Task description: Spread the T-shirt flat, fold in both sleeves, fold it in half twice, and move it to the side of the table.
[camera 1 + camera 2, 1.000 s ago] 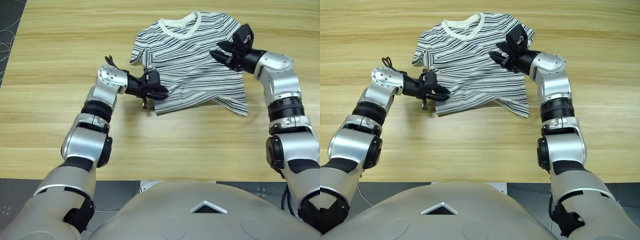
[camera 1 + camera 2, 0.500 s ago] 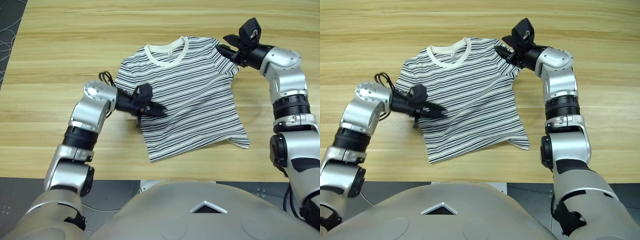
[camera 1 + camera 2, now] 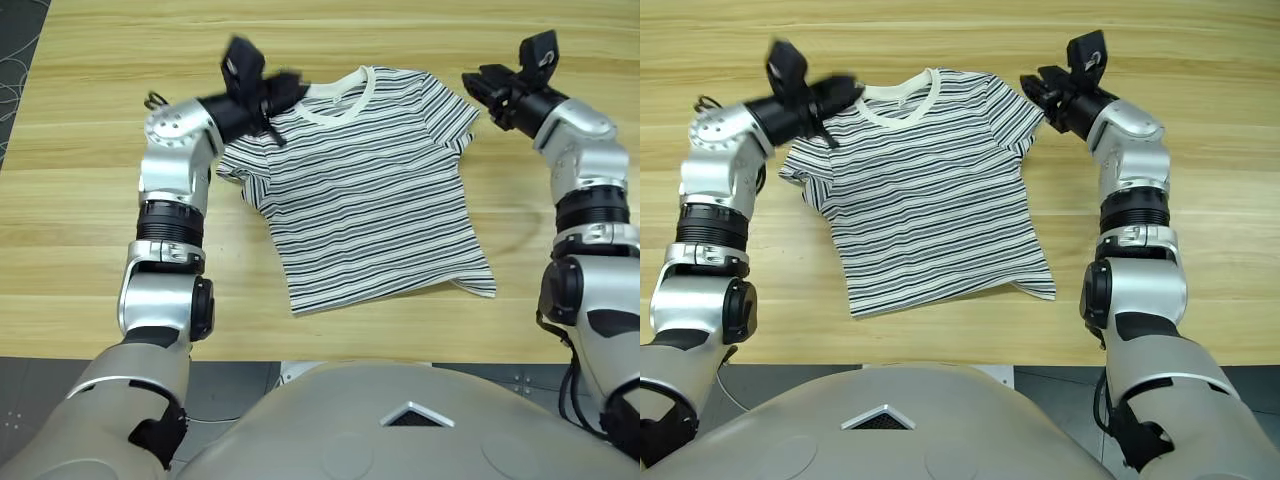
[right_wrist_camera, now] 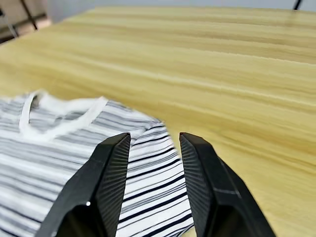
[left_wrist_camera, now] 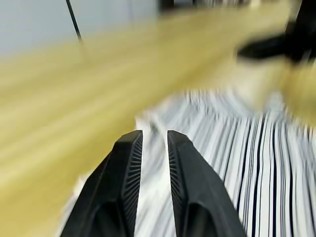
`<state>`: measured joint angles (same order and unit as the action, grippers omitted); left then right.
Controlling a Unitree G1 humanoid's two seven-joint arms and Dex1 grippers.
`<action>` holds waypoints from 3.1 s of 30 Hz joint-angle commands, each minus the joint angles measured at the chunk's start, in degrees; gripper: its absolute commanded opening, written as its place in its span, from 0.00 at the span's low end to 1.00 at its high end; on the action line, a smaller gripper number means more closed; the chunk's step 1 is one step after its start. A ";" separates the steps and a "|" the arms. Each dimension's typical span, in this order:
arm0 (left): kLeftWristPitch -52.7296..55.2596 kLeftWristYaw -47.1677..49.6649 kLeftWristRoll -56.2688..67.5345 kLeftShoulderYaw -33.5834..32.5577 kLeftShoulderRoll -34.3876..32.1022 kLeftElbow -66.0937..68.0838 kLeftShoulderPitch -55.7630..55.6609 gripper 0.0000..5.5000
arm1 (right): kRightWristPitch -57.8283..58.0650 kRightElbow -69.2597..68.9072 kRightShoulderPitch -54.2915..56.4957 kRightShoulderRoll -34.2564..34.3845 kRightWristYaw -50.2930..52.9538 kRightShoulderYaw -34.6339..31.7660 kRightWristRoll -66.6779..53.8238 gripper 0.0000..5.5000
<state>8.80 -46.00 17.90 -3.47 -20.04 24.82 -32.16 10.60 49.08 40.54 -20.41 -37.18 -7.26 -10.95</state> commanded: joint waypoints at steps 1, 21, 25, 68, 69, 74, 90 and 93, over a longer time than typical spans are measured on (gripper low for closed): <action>7.80 5.01 6.28 -5.02 0.17 -15.58 7.84 0.17 | 1.44 0.85 -0.75 0.66 4.33 -2.62 -1.28 0.33; 27.66 42.99 11.16 -19.21 15.10 -38.73 41.05 0.38 | 10.75 -37.60 -20.74 4.64 14.59 -3.91 -6.74 0.34; 28.47 43.27 11.89 -19.88 14.53 -36.68 39.41 0.38 | 10.29 -39.27 -21.76 4.81 15.09 -3.05 -6.16 0.34; 19.82 38.95 6.25 -15.93 8.70 -12.54 22.69 0.02 | 8.74 -41.43 -20.51 5.49 16.59 -0.13 -4.73 0.34; 19.95 39.09 5.94 -15.65 8.28 -13.16 21.98 0.02 | 8.70 -41.38 -20.48 5.54 16.63 -0.10 -4.71 0.34; 21.97 39.05 5.37 -13.50 8.30 -18.17 20.32 0.02 | 8.11 -40.49 -20.36 5.94 16.81 0.07 -4.28 0.34; 23.44 36.68 -0.08 0.59 12.38 -20.29 17.48 0.02 | 6.64 -37.78 -20.01 6.94 16.80 0.77 -3.62 0.34; 23.06 36.51 -1.14 2.14 12.88 -19.15 15.76 0.02 | 6.29 -37.09 -19.88 7.15 16.81 1.00 -3.47 0.34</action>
<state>32.12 -8.96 18.07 -2.29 -7.25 5.35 -14.86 17.37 11.53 19.58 -13.72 -20.44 -6.57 -14.83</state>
